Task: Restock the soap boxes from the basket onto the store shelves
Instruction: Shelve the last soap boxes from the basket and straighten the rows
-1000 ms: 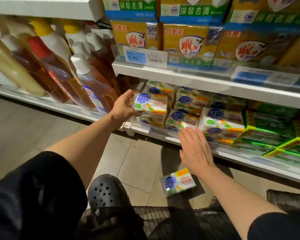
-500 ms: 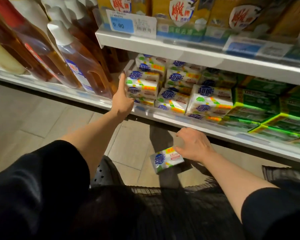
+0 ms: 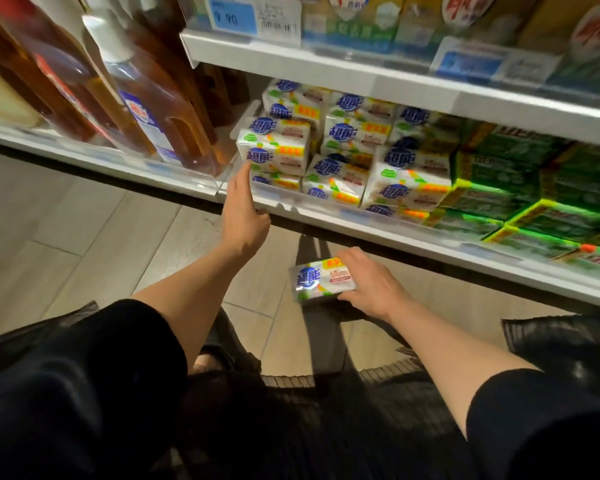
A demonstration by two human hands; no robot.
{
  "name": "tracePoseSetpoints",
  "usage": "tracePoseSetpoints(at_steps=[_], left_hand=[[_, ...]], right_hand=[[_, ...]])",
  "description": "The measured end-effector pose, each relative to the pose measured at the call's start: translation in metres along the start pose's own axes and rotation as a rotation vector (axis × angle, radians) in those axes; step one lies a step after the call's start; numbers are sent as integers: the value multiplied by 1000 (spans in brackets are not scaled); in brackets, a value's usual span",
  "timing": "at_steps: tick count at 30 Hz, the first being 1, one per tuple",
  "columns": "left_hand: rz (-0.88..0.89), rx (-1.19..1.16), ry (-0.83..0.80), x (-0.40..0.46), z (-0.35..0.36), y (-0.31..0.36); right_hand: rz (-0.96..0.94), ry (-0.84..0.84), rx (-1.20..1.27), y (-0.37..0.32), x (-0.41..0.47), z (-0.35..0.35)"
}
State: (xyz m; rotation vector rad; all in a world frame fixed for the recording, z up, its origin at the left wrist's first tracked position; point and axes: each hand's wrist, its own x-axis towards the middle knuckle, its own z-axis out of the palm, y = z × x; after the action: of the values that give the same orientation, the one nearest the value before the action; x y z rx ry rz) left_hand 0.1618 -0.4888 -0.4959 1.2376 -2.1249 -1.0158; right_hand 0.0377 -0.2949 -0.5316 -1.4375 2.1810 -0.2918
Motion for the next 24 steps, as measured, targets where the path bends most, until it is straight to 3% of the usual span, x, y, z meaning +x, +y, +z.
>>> tracePoseSetpoints(at_steps=[5, 8, 12, 17, 24], left_hand=[[263, 253, 154, 19, -5, 20], [381, 379, 81, 35, -3, 27], [400, 510, -59, 54, 5, 32], [450, 474, -85, 55, 5, 22], [471, 425, -62, 56, -1, 15]], right_hand=[[21, 226, 48, -18, 0, -60], [-19, 402, 19, -27, 3, -94], [-35, 541, -3, -32, 14, -121], [-9, 580, 68, -41, 38, -125], [137, 567, -190, -19, 51, -124]])
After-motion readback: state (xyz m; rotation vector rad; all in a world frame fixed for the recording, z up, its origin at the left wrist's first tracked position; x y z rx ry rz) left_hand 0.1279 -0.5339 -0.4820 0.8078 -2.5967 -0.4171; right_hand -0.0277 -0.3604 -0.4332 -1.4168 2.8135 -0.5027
